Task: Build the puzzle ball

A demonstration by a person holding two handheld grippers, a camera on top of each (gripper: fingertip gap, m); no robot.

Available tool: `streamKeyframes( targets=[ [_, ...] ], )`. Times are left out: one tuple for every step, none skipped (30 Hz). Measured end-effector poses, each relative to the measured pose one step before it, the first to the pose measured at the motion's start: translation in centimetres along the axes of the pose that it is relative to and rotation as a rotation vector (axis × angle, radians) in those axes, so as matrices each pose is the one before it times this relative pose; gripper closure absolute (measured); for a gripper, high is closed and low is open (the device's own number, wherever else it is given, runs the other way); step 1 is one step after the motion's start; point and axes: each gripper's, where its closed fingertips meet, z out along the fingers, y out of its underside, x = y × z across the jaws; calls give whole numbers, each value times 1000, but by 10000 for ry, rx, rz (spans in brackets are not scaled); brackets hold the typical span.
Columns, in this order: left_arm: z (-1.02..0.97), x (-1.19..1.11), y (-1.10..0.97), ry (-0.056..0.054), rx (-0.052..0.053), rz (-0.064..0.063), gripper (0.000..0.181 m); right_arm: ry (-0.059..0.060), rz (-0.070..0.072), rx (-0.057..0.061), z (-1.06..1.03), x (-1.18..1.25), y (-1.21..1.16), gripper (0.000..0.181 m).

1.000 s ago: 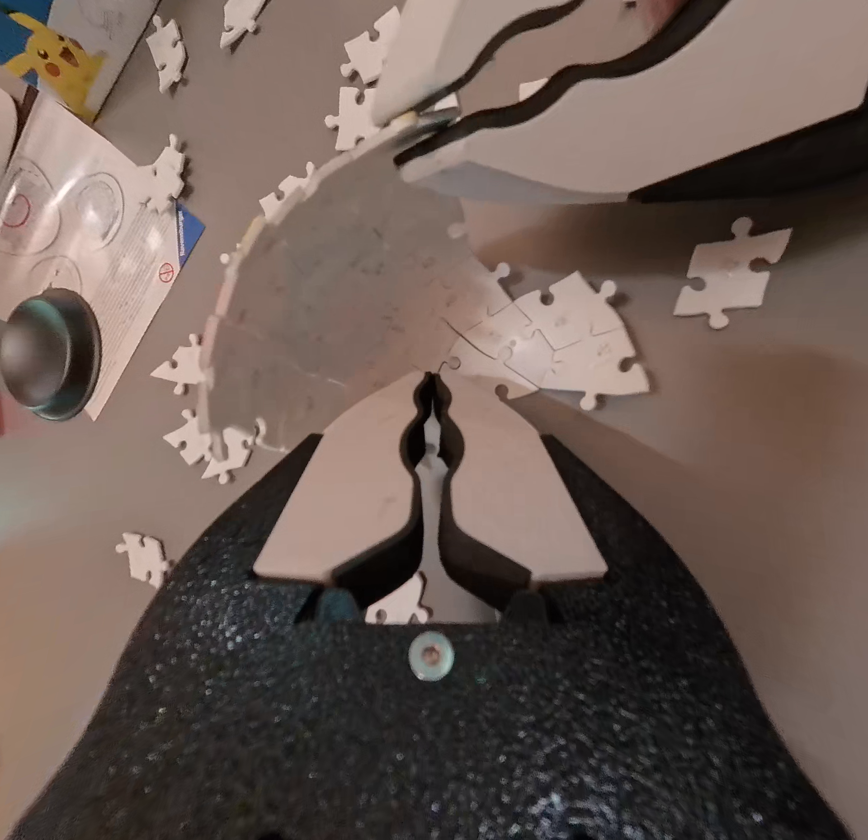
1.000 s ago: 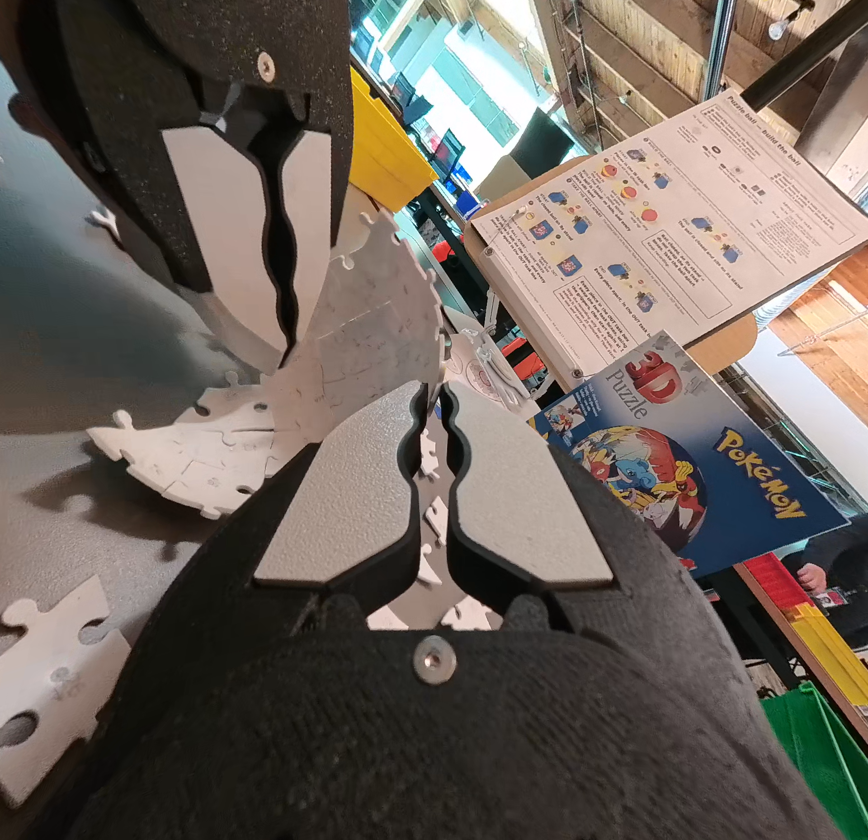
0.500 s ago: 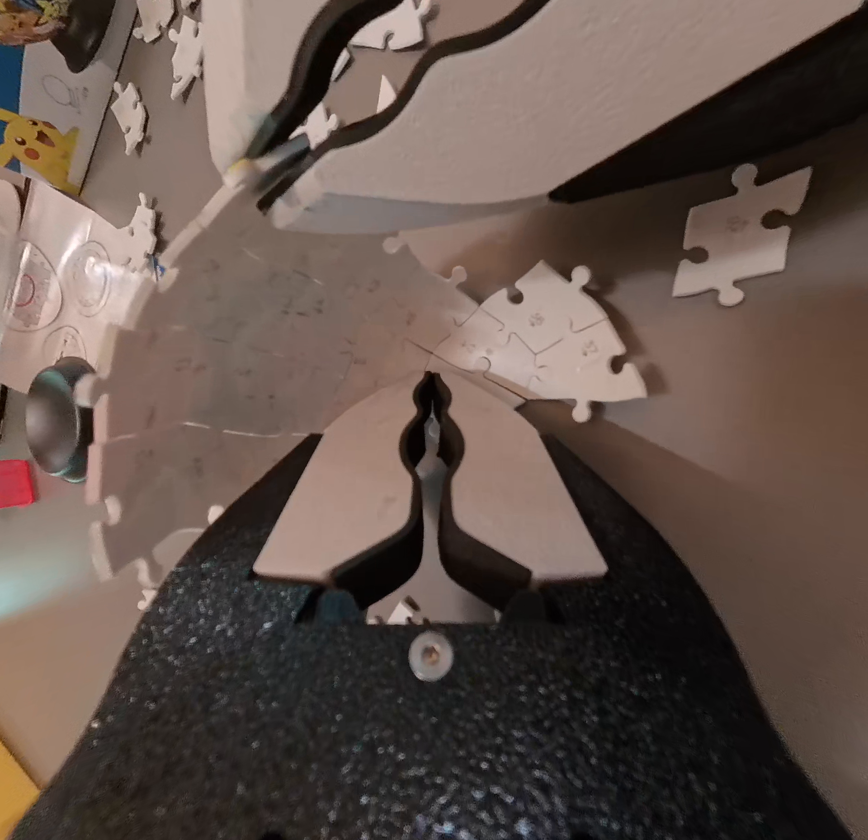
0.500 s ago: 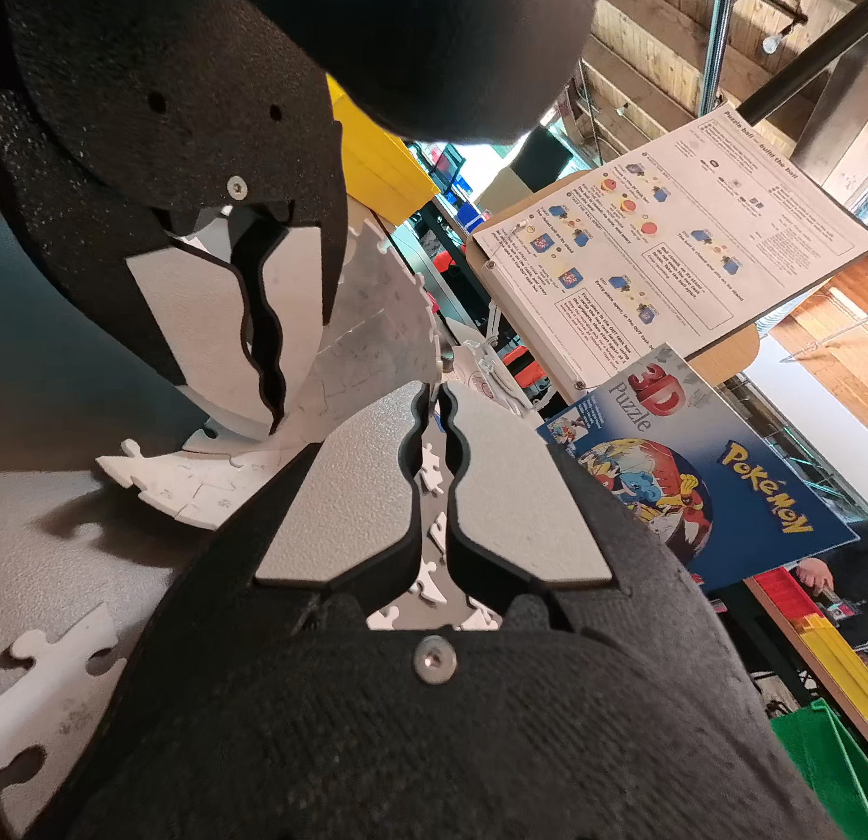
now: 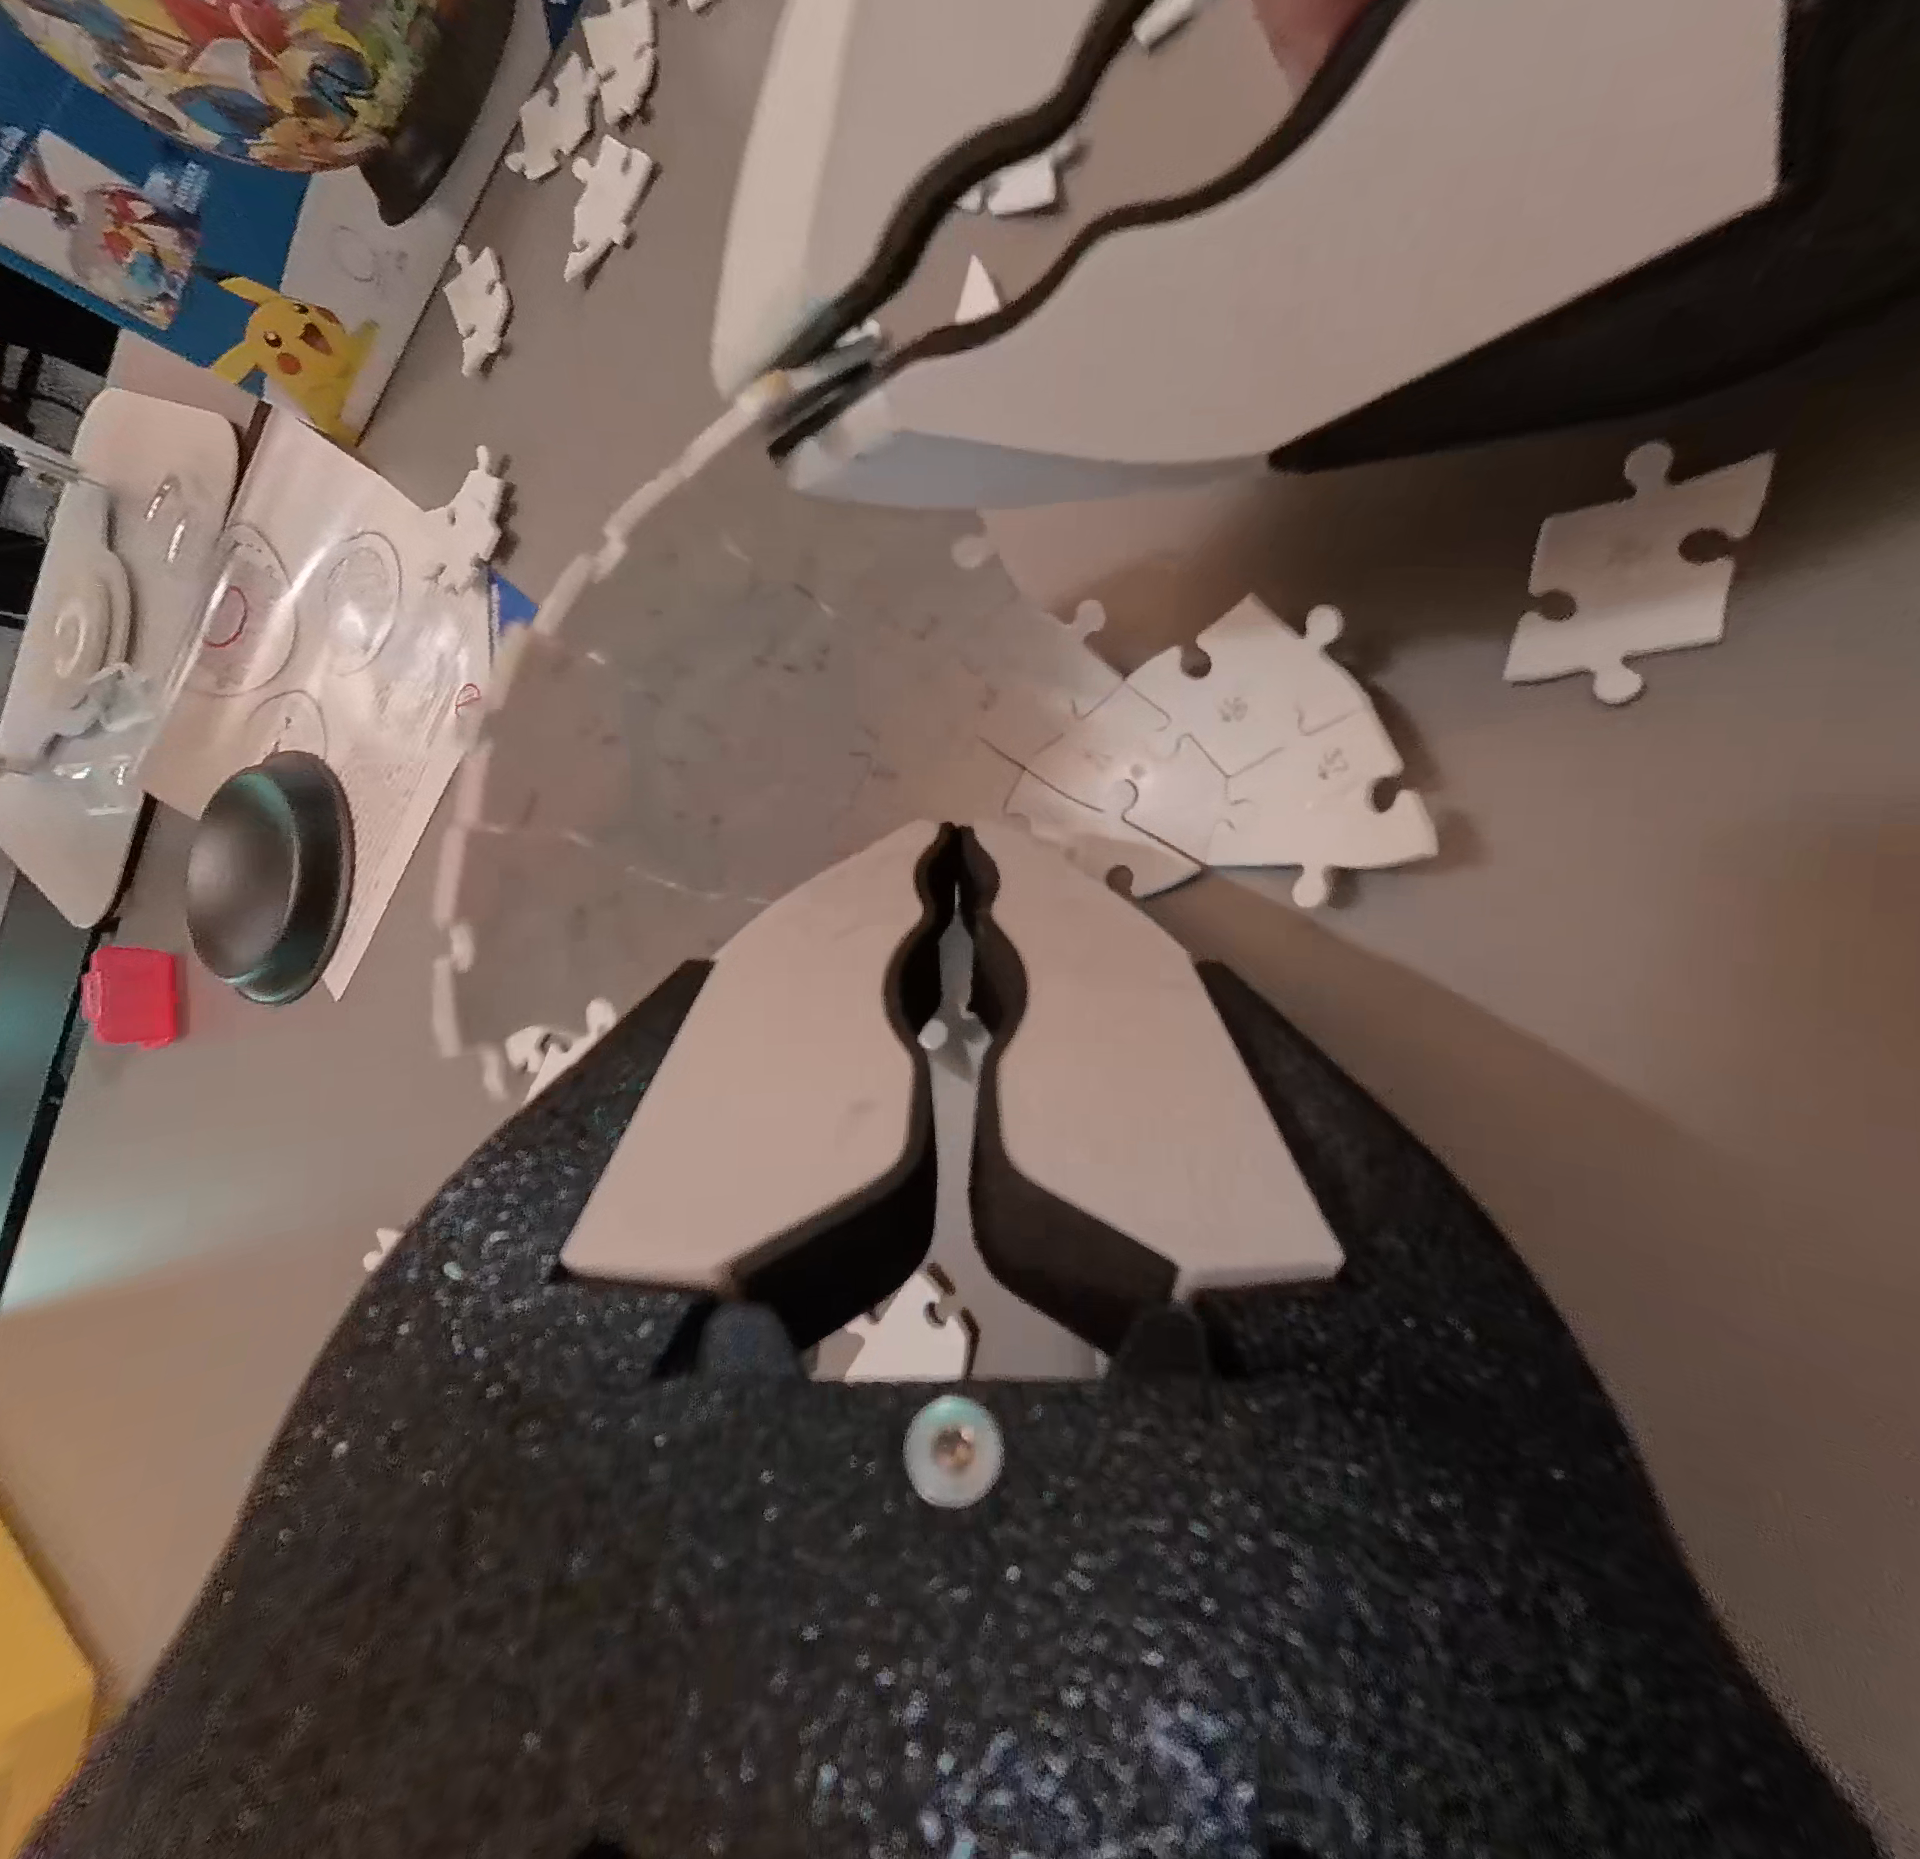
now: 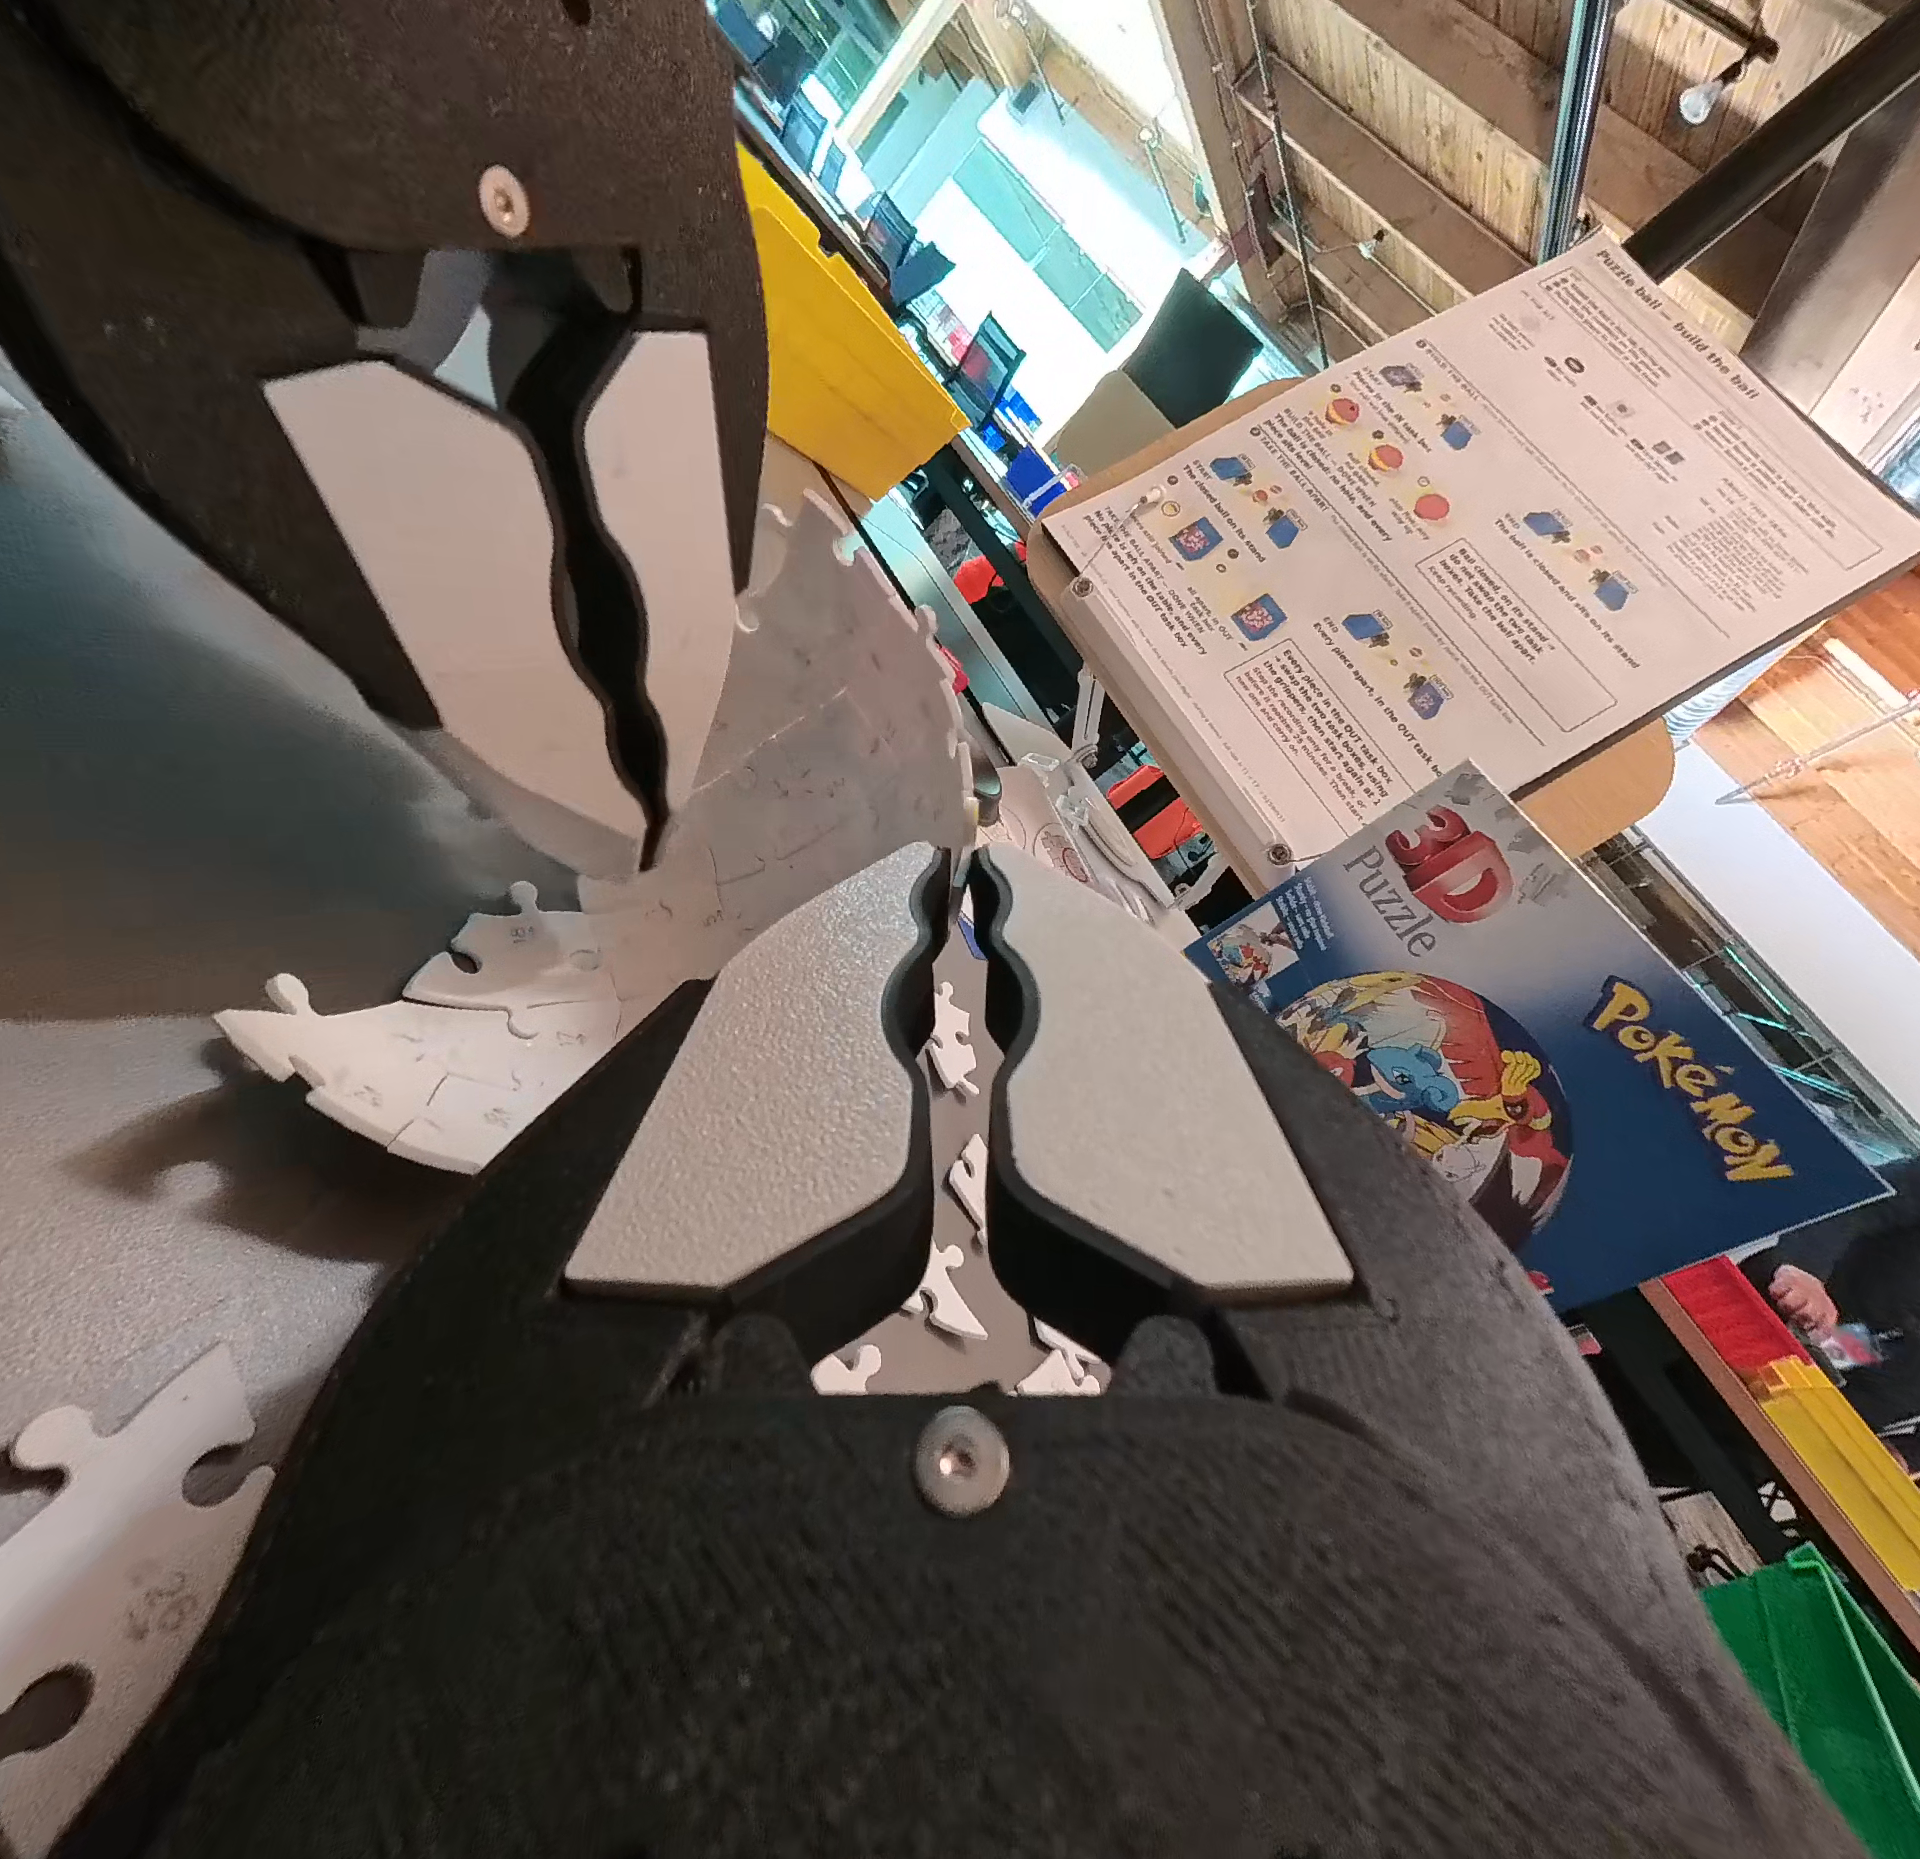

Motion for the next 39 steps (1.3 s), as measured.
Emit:
streamKeyframes(
  targets=[
    [251,137,175,23,-134,114,181,0,1,-2,-9,4,7,177],
    [271,144,96,37,-73,48,181,2,0,-4,-24,6,9,177],
    [272,167,76,63,-58,15,181,-1,-2,-5,-17,0,5,177],
    [291,146,175,60,-122,43,181,1,-7,-4,-9,-6,6,177],
    [249,67,199,-7,-151,96,181,-2,-8,-1,-7,-3,-4,177],
    [188,-5,122,-68,-110,107,181,1,8,1,-7,-7,11,177],
    [94,12,15,-43,-46,83,181,-1,10,3,2,-1,-11,177],
    [11,22,-29,5,-27,63,181,-4,9,-3,11,-1,14,177],
    [11,-2,9,16,-61,38,181,2,7,-1,13,1,18,177],
    [0,-3,16,21,-63,1,181,-4,20,7,18,-2,-5,177],
    [14,3,4,18,-58,0,181,-5,12,0,28,-20,8,177],
    [2,-1,7,5,-37,34,181,-2,2,4,17,-3,-5,177],
    [-10,-8,-17,-21,3,52,181,5,-2,-1,14,6,-15,177],
    [-25,12,-8,-35,40,45,181,9,-10,-4,-16,1,2,177],
    [-121,4,-36,-59,92,-10,181,14,-6,-15,-26,32,29,177],
    [-310,-100,-163,-117,219,-129,181,3,1,-7,-41,8,29,177],
    [-565,-166,-348,-96,376,-226,181,6,-11,-21,-45,26,53,177],
    [-756,-261,-373,-49,421,-304,181,14,-33,-39,-64,33,85,177],
    [-917,-493,-257,-83,373,-352,181,5,-24,-33,-53,27,75,177],
    [-1021,-789,-128,-155,318,-384,181,5,0,-22,-62,36,75,177],
    [-1062,-1086,18,-247,264,-436,181,14,14,-19,-47,65,85,177],
    [-1060,-1344,135,-335,229,-491,181,18,43,-10,-29,84,79,177],
    [-965,-1453,239,-344,205,-512,181,-2,65,16,-26,67,41,177],
    [-822,-1464,391,-314,141,-495,181,1,49,10,-28,48,42,177],
    [-684,-1442,521,-301,54,-463,181,12,4,-9,-24,59,44,177],
    [-545,-1395,651,-289,-44,-421,181,11,2,-16,-20,31,52,177],
    [-457,-1323,688,-299,-111,-377,181,9,28,-6,-15,34,36,177],
    [-366,-1259,648,-303,-120,-329,179,1,22,-2,-18,16,32,177],
    [-267,-1097,610,-262,-113,-282,175,8,-16,-25,-32,24,49,177],
    [-160,-924,553,-203,-109,-229,174,16,-18,-36,-47,26,82,177],
    [-99,-772,510,-160,-114,-158,173,21,12,-32,-48,55,94,177],
    [-69,-661,441,-166,-108,-99,172,23,36,-18,-60,75,68,177],
    [-34,-567,380,-176,-98,-66,172,29,42,-13,-64,95,76,177],
    [-5,-425,393,-134,-118,-34,172,32,36,-26,-73,104,93,177],
    [12,-324,415,-96,-145,6,172,44,42,-23,-64,120,94,177],
    [5,-237,399,-73,-141,52,172,47,67,-13,-72,141,85,177],
    [-6,-132,370,-33,-116,99,172,44,77,2,-67,122,44,177],
    [-34,-56,319,0,-81,127,172,36,70,0,-54,111,52,178],
    [-72,-24,276,1,-45,105,172,29,44,-14,-55,71,52,178]
  ],
)
